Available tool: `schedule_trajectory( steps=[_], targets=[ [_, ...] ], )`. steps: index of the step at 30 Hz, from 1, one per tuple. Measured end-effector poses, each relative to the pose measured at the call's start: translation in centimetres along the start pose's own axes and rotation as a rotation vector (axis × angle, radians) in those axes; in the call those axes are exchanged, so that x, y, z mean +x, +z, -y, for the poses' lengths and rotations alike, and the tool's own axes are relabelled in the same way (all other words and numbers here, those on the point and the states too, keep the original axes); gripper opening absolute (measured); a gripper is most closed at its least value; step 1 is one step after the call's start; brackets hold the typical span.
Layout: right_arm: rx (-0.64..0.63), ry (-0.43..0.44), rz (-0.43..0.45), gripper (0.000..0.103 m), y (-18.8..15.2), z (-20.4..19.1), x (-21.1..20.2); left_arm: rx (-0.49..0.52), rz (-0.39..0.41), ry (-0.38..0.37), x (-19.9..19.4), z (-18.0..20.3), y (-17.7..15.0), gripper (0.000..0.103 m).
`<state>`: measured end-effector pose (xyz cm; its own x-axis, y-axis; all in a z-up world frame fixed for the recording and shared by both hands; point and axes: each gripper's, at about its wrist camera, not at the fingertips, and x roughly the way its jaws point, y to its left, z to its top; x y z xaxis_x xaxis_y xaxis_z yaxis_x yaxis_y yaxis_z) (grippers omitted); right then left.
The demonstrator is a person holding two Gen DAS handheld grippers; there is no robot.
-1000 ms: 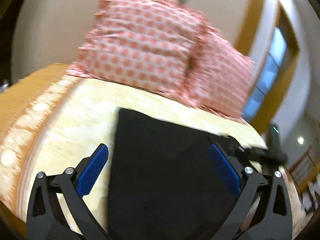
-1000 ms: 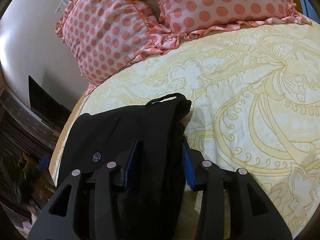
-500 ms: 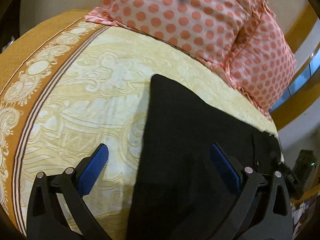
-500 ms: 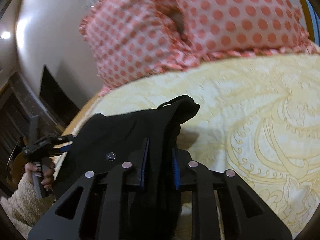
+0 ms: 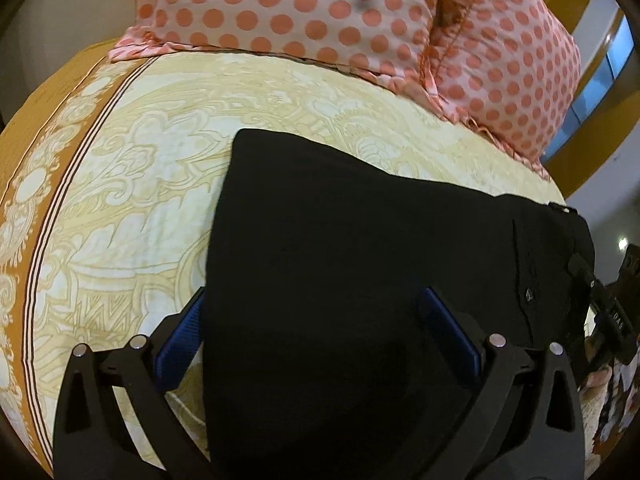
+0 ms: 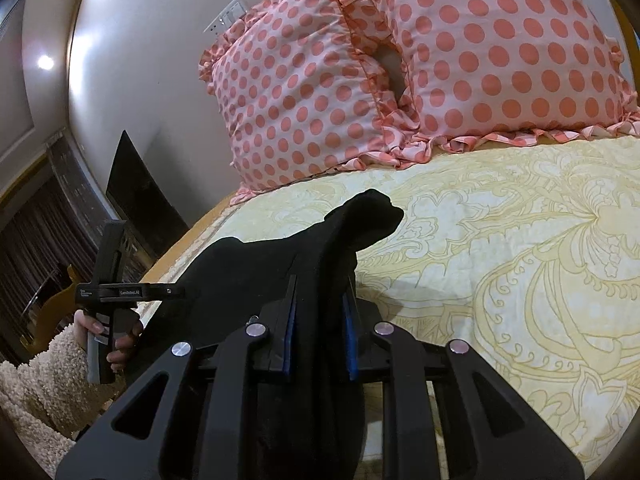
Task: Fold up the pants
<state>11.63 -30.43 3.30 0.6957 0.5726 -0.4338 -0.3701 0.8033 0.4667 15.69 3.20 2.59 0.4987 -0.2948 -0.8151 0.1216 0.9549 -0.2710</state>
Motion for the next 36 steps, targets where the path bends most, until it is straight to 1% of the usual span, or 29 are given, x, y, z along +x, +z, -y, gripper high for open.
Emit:
schedule_trajectory(
  steps=[6,11,14,16,20,22,25,26,28,30,32,36],
  targets=[
    [0.016,0.004,-0.006,0.019,-0.1,0.2,0.1,0.052,-0.038,-0.028,0.3,1.3,0.2,0.101],
    [0.032,-0.001,-0.015,0.019,-0.1,0.6,0.4,0.098,-0.026,-0.069,-0.5,2.4,0.2,0.101],
    [0.048,-0.012,-0.027,0.019,-0.1,0.9,0.6,0.123,-0.046,-0.024,-0.1,2.6,0.2,0.101],
    [0.065,-0.021,-0.040,0.020,-0.1,1.2,0.9,0.129,-0.076,0.015,0.6,2.6,0.1,0.101],
    [0.098,-0.036,-0.067,0.020,-0.1,1.8,1.4,0.170,-0.112,0.049,1.1,3.0,0.0,0.101],
    [0.102,-0.045,-0.076,0.021,-0.1,1.8,1.5,0.179,-0.128,0.053,1.2,3.1,0.1,0.101],
    [0.115,-0.059,-0.091,0.023,-0.2,2.1,1.7,0.169,-0.144,0.024,1.1,3.1,0.4,0.101],
    [0.119,-0.063,-0.095,0.027,-0.3,2.2,1.8,0.171,-0.148,0.011,1.0,3.2,0.4,0.101],
    [0.125,-0.077,-0.106,0.029,-0.3,2.4,1.8,0.182,-0.151,-0.004,0.8,3.3,0.4,0.101],
    [0.127,-0.089,-0.118,0.035,-0.3,2.5,2.1,0.188,-0.151,-0.012,0.8,3.4,0.4,0.101],
    [0.122,-0.095,-0.129,0.037,-0.2,2.5,2.3,0.176,-0.139,-0.024,0.8,3.2,0.3,0.100],
    [0.087,-0.095,-0.129,0.037,-0.3,2.0,2.3,0.131,-0.111,-0.074,0.5,2.2,0.4,0.100]
  ],
)
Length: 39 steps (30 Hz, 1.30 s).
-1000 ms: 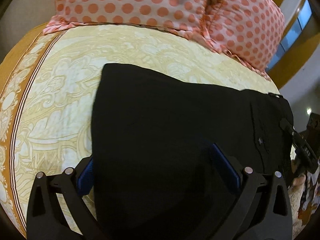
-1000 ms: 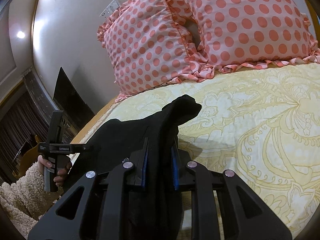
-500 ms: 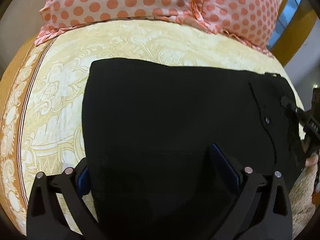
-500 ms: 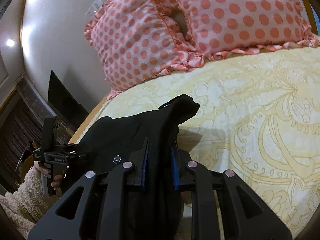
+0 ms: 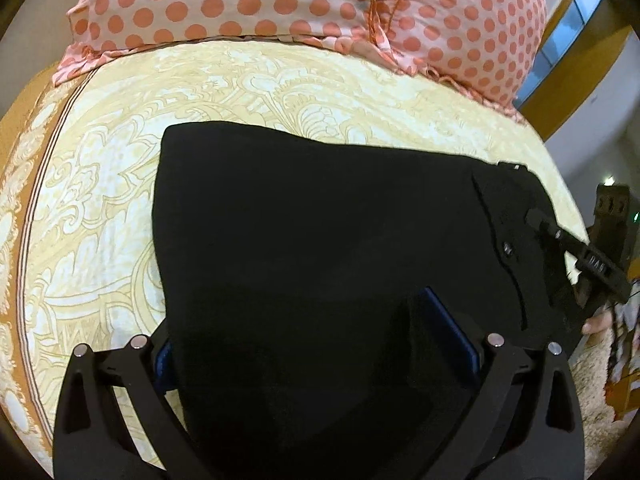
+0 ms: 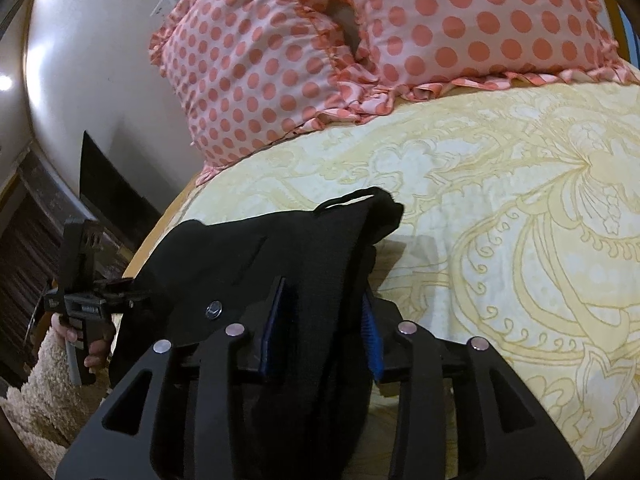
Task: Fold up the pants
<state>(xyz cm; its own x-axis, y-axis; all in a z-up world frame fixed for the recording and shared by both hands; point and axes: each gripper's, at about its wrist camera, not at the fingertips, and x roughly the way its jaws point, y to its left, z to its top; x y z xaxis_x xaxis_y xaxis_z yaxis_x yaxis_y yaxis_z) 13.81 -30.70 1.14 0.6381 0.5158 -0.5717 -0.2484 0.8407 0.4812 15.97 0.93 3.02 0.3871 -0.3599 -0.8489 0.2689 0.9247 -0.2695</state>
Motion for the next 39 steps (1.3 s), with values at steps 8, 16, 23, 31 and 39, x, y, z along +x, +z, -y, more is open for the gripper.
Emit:
schedule_trajectory(
  steps=[8,16,23,31,39],
  targets=[
    [0.039,-0.007,-0.031,0.038,0.1,0.8,0.5,-0.125,0.042,-0.169,-1.2,-3.2,-0.2,0.099],
    [0.032,-0.016,-0.032,0.038,0.3,0.8,0.6,-0.170,0.043,-0.231,-0.9,-4.2,0.9,0.080],
    [-0.015,0.002,0.015,0.021,0.5,0.1,-0.1,-0.177,0.069,-0.143,-2.0,-5.2,0.5,0.012],
    [-0.095,-0.021,0.017,0.018,3.0,-2.2,-0.8,-0.121,0.116,-0.087,-3.1,-3.6,1.8,0.005],
    [-0.159,-0.130,0.095,0.017,9.1,-2.7,1.4,-0.037,0.231,0.015,-3.9,-2.2,8.0,0.005]
  ],
)
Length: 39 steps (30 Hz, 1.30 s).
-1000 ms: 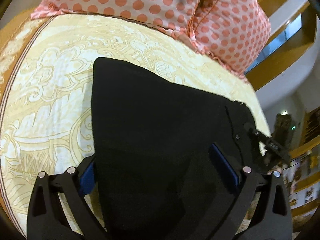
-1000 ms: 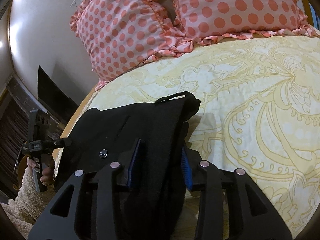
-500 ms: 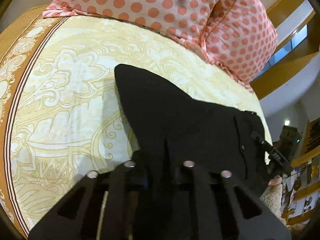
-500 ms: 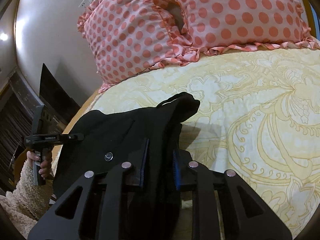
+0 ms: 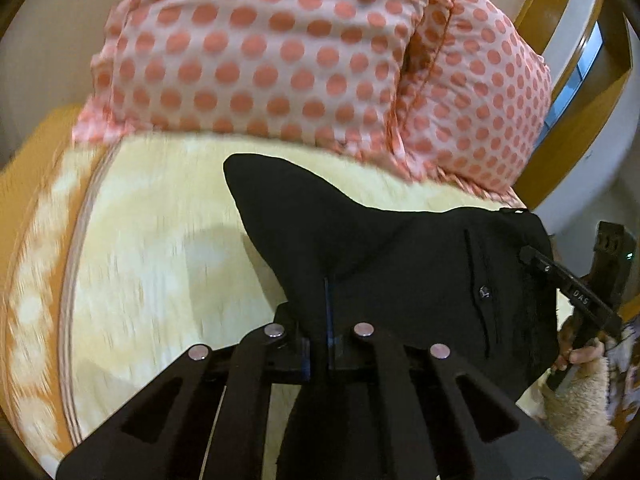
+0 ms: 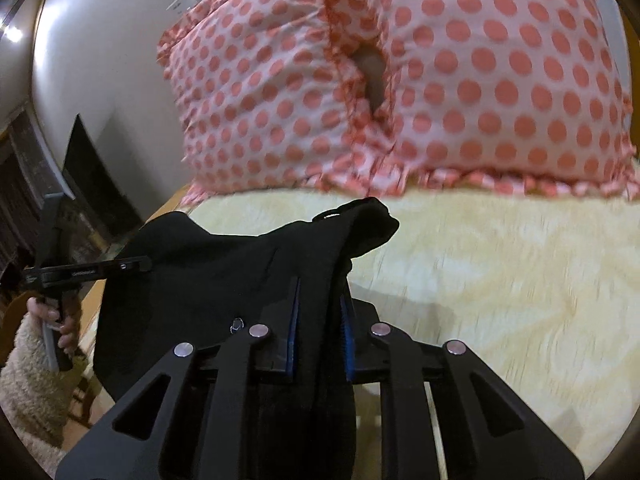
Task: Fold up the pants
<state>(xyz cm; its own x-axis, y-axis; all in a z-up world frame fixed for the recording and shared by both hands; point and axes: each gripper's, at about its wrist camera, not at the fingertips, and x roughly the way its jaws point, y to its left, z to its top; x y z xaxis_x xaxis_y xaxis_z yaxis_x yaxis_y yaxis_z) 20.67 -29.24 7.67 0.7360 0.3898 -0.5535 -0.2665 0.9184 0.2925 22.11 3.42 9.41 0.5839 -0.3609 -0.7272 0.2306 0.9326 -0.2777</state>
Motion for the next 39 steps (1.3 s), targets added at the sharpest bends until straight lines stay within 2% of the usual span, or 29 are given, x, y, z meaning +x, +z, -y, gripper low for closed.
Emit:
schedule_trajectory(
  steps=[5,8,9,11,13,15,17,18,20,22,23,24,27,29,31,33,34,37,38,39],
  targets=[
    [0.022,-0.061,0.008,0.017,2.5,2.0,3.4,-0.032,0.025,0.022,3.5,-0.8,3.9,0.005],
    [0.058,-0.103,-0.061,0.017,2.5,3.6,6.3,-0.080,-0.023,0.046,6.8,-2.2,4.6,0.006],
    [0.071,-0.132,-0.116,0.017,2.1,4.3,7.7,-0.106,-0.052,0.061,8.3,-3.0,4.3,0.008],
    [0.087,-0.156,-0.147,0.021,1.3,4.9,8.6,-0.150,-0.071,0.067,9.5,-4.1,3.8,0.027],
    [0.100,-0.183,-0.144,0.033,1.1,5.1,8.6,-0.188,-0.045,0.069,9.5,-4.8,3.2,0.033],
    [0.123,-0.234,-0.158,0.056,1.0,5.4,8.4,-0.192,-0.047,0.078,9.2,-4.8,3.2,0.040],
    [0.137,-0.294,-0.138,0.061,0.9,5.5,7.4,-0.196,-0.030,0.136,8.1,-4.7,3.0,0.065],
    [0.142,-0.346,-0.091,0.061,0.9,5.3,6.0,-0.184,0.014,0.175,6.9,-4.3,2.7,0.068],
    [0.127,-0.418,-0.007,0.062,0.7,4.3,3.8,-0.138,0.094,0.208,4.6,-3.2,2.1,0.083],
    [0.090,-0.342,0.044,0.062,0.2,2.1,1.9,-0.081,0.157,0.192,2.3,-1.2,1.2,0.093],
    [0.072,-0.301,0.043,0.062,0.0,1.2,1.7,-0.061,0.176,0.160,1.5,-0.3,0.8,0.095],
    [0.044,-0.254,0.036,0.062,-0.4,-0.2,1.5,-0.036,0.184,0.097,0.8,1.0,0.1,0.096],
    [-0.027,-0.173,0.002,0.062,-1.9,-3.7,1.8,0.002,0.143,-0.057,0.5,3.7,-1.3,0.098],
    [-0.024,-0.151,-0.039,0.062,-2.7,-4.3,2.5,0.023,0.092,-0.093,1.3,4.9,-2.0,0.098],
    [0.002,-0.167,-0.097,0.064,-3.4,-4.2,3.7,0.041,0.048,-0.074,2.6,5.6,-2.6,0.098],
    [0.045,-0.184,-0.178,0.066,-4.2,-3.0,5.1,0.039,-0.036,-0.010,4.6,5.4,-3.3,0.098],
    [0.040,-0.186,-0.173,0.066,-4.2,-2.9,5.3,0.026,-0.076,0.007,5.4,5.2,-3.5,0.097],
    [0.025,-0.210,-0.159,0.068,-4.2,-3.6,4.6,0.042,-0.059,0.030,5.8,5.5,-4.1,0.099],
    [0.029,-0.203,-0.154,0.075,-4.2,-3.9,4.5,0.049,-0.060,0.041,5.9,5.6,-4.1,0.100],
    [0.029,-0.199,-0.163,0.077,-4.4,-3.9,4.6,0.062,-0.058,0.057,6.1,6.0,-4.3,0.101]
  ],
)
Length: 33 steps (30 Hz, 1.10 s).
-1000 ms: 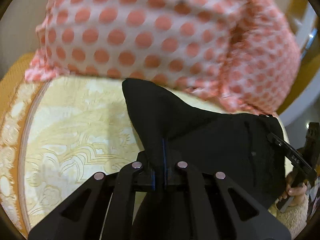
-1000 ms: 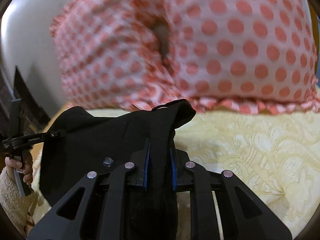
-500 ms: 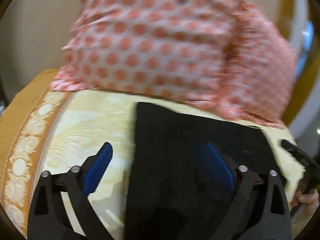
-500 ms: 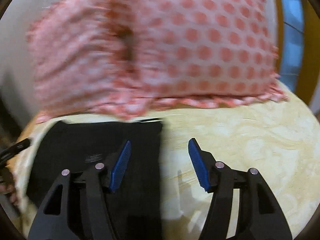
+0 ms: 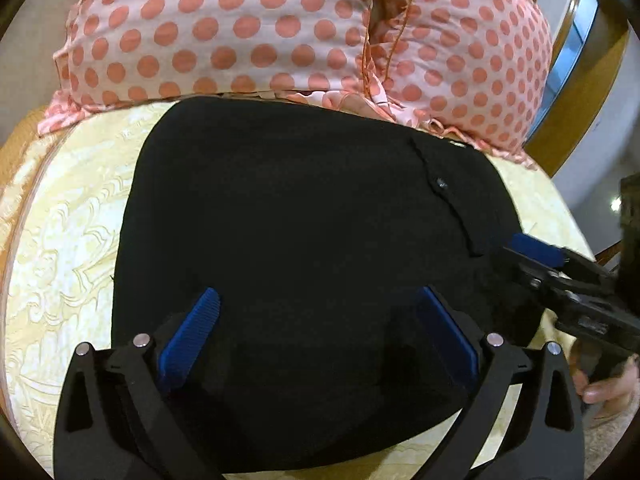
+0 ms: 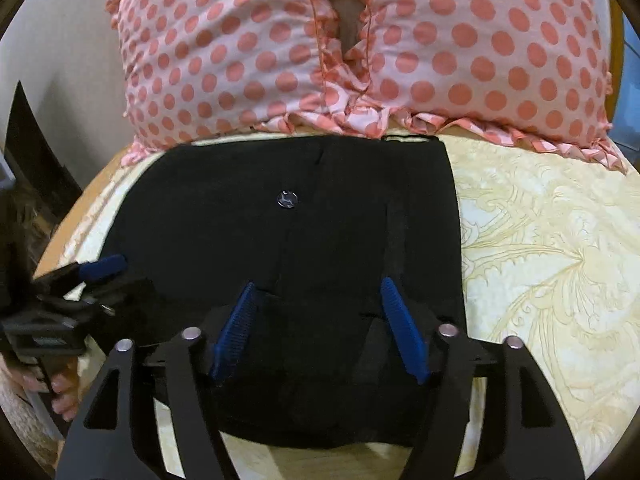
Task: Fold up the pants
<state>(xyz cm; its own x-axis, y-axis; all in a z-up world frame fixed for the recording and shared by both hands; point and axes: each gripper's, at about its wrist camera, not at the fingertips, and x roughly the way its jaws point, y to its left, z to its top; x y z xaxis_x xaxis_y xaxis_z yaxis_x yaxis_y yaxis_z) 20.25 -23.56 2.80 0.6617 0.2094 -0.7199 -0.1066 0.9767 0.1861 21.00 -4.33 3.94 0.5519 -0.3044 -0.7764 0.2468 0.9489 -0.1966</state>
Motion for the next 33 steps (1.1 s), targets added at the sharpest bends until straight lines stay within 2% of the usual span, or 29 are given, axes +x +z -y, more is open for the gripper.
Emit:
schedule_trajectory(
  steps=[5,8,9,11,14,18,20,24,33],
  targets=[
    [-0.073,-0.071,0.017,0.078,-1.3,-0.9,-0.5,0.045,0.009,0.081,-0.7,1.1,-1.0,0.101],
    [-0.041,-0.102,0.093,0.082,-2.8,-0.1,-3.3,0.013,0.038,0.088,-3.5,0.7,-3.0,0.101],
    [-0.033,-0.124,0.113,0.088,-3.2,0.2,-3.9,-0.001,0.050,0.099,-4.2,0.6,-3.7,0.101],
    [-0.016,-0.167,0.159,0.091,-4.6,0.6,-5.7,-0.022,0.082,0.138,-5.7,0.2,-5.2,0.101],
    [-0.017,-0.159,0.180,0.093,-6.5,0.2,-7.2,-0.057,0.139,0.211,-8.0,-0.1,-8.0,0.101],
    [-0.043,-0.134,0.195,0.095,-9.4,-1.5,-8.3,-0.095,0.169,0.241,-9.7,0.2,-11.6,0.101],
    [-0.059,-0.119,0.179,0.096,-10.6,-2.6,-8.0,-0.080,0.175,0.256,-9.9,0.7,-12.6,0.101],
    [-0.064,-0.144,0.144,0.096,-12.1,-3.7,-6.9,-0.002,0.168,0.310,-9.6,1.9,-14.1,0.101],
    [-0.024,-0.187,0.130,0.096,-14.0,-4.3,-6.6,0.023,0.162,0.267,-9.3,2.0,-15.3,0.101]
  ],
)
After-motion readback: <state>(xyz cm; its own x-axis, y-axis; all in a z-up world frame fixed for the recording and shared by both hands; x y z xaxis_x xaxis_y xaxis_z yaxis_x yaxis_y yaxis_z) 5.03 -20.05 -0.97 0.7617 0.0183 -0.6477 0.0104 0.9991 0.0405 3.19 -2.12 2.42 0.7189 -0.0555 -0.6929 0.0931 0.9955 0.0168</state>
